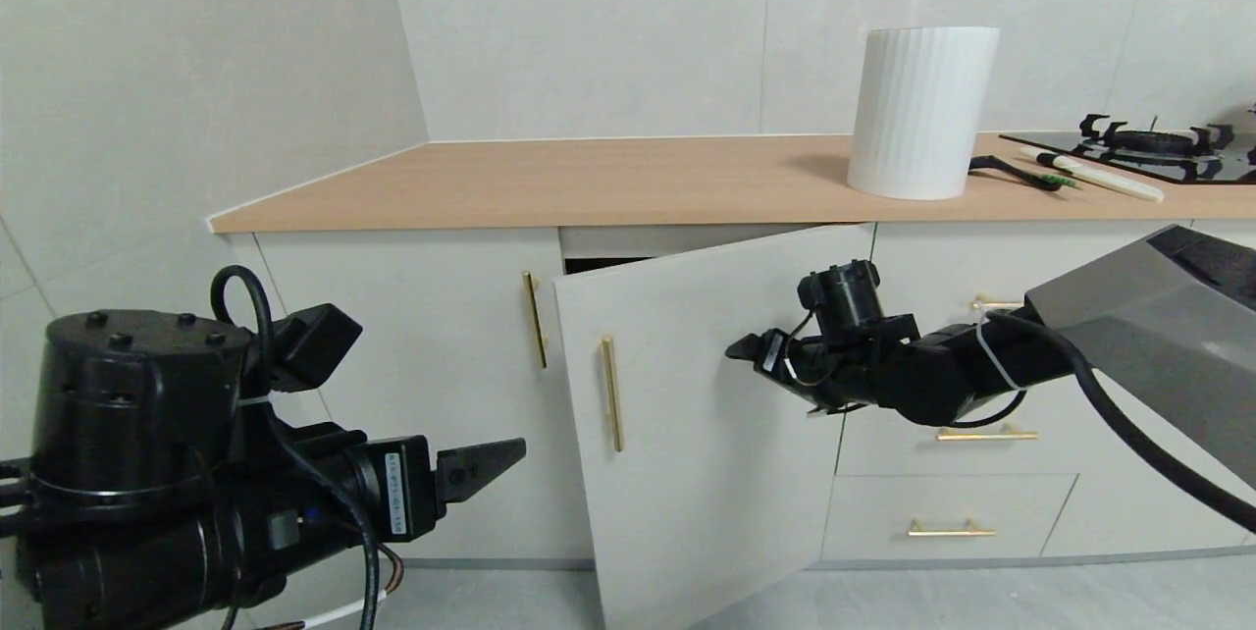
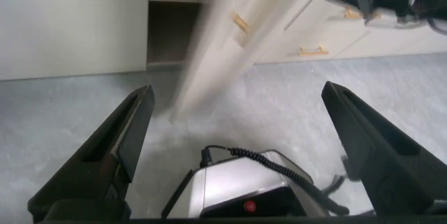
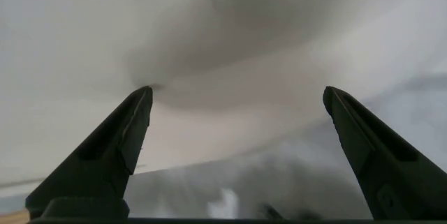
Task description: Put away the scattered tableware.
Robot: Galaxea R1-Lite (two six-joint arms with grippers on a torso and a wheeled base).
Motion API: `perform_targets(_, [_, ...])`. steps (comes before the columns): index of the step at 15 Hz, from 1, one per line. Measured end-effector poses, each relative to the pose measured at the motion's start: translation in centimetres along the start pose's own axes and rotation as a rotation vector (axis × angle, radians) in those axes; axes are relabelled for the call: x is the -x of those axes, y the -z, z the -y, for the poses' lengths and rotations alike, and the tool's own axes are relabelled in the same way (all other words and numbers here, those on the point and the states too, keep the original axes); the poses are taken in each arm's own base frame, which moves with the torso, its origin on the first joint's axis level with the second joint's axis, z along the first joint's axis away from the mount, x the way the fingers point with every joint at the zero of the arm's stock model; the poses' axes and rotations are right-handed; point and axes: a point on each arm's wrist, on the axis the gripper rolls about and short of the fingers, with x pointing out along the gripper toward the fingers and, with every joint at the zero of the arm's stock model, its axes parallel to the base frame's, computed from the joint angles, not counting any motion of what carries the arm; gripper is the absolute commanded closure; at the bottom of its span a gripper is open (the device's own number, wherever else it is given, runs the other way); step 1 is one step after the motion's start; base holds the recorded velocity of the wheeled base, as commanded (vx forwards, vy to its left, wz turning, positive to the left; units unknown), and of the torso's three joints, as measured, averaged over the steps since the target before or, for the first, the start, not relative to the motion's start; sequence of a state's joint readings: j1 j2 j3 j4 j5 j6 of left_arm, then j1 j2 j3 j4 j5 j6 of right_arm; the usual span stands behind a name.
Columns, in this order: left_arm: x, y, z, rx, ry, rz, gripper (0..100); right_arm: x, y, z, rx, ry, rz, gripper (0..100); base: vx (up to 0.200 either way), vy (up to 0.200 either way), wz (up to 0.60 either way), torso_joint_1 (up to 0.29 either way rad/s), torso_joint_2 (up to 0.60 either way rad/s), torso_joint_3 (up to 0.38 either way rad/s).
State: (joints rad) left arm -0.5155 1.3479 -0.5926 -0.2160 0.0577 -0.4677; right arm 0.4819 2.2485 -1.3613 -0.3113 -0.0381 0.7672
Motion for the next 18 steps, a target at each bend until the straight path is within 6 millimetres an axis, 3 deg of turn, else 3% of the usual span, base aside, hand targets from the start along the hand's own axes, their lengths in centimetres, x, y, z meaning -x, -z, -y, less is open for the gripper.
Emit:
perform_targets(8, [0.0, 0.0, 0.0, 0.0, 0.0, -0.001, 0, -3.7, -1.5, -0.1, -0.108, 0.077, 0.167, 0, 0.0, 0.0, 0.0, 0.0, 0.0, 0.0])
perform_targets(18, [0.0, 0.1, 0.0, -0.001, -0.001, -0.002, 0, -6.0, -2.8, 1.3, -0.155, 0.14, 0.26, 0, 0.0, 0.0, 0.0, 0.0, 0.0, 0.0])
